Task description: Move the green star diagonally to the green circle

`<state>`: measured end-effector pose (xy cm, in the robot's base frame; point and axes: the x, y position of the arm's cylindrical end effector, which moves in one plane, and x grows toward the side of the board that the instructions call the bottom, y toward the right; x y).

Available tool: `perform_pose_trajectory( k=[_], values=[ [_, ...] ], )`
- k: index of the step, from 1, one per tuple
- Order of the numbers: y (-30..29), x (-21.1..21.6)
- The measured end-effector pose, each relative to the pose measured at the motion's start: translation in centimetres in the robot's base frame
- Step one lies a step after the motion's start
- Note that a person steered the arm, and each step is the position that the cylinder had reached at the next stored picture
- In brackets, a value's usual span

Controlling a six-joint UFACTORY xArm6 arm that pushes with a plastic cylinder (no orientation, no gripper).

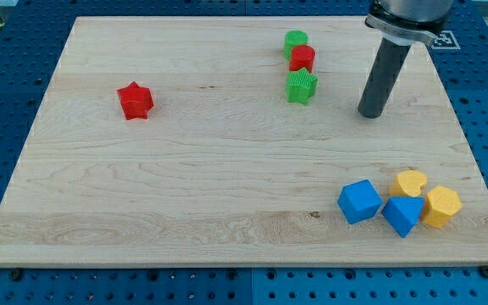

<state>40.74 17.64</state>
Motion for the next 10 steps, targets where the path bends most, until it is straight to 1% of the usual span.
perform_pose_trajectory(
  k=[1,2,3,4,5,6,7,8,9,10],
  values=[
    [-1.3,-2.0],
    [-1.4,-3.9],
    [-1.7,-4.9],
    [-4.6,-3.9],
    [-9.6,-3.0],
    [-13.7,-3.1],
    [-15.9,-3.7],
    [-15.9,-5.2],
    [-14.6,-7.1],
    [-15.5,-7.5]
  ],
)
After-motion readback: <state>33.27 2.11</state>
